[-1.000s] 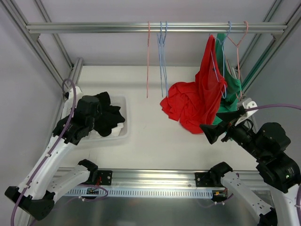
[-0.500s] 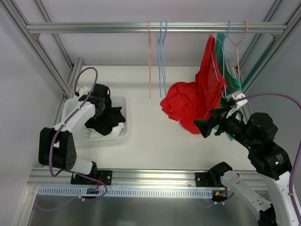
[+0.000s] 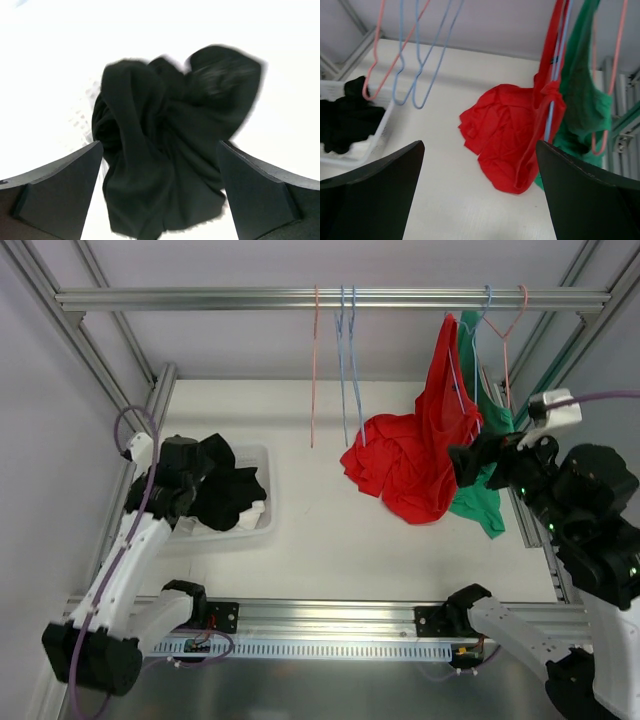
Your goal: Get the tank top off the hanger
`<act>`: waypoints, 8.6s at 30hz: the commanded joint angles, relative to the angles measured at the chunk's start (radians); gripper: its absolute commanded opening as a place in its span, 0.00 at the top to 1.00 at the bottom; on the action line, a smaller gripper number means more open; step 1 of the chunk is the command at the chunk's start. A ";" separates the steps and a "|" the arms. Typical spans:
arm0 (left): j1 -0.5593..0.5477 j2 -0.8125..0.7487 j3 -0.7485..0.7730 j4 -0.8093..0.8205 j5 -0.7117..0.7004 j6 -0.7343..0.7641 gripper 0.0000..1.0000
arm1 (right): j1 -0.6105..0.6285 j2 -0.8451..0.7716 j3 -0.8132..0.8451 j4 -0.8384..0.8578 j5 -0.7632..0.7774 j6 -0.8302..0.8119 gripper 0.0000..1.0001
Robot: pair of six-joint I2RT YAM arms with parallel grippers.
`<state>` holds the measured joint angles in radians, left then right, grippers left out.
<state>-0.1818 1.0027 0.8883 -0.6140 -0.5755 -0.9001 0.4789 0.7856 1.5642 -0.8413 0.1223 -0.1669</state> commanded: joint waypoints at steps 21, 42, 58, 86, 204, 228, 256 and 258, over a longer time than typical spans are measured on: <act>0.001 -0.398 0.057 -0.015 0.881 0.553 0.01 | -0.399 0.819 0.626 -0.124 -0.174 -0.146 0.63; -0.013 -0.361 0.101 -0.009 1.071 0.602 0.01 | -0.338 0.679 0.560 0.090 -0.272 0.003 1.00; -0.352 -0.179 0.351 0.239 1.013 0.529 0.01 | -0.338 0.145 0.034 0.061 -0.455 -0.011 1.00; -0.838 0.682 1.114 0.410 0.778 0.819 0.23 | -0.327 -0.215 0.172 -0.257 -0.564 0.079 1.00; -1.101 0.350 0.058 0.556 0.385 0.541 0.01 | 0.043 0.344 -0.024 0.311 0.138 0.222 0.01; -0.979 1.254 0.867 0.287 0.345 0.736 0.01 | -0.117 -0.361 -0.201 -0.019 -0.161 0.061 0.00; -1.040 0.199 0.527 -0.180 -0.337 0.397 1.00 | -0.114 -0.381 -0.214 0.087 -0.178 0.089 0.01; -0.951 0.186 0.607 -0.202 -0.334 0.426 1.00 | -0.115 -0.373 -0.205 0.090 -0.182 0.087 0.00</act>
<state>-1.2251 1.2049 1.3827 -0.7063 -0.7876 -0.4774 0.3653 0.4019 1.3304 -0.8150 -0.0597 -0.0799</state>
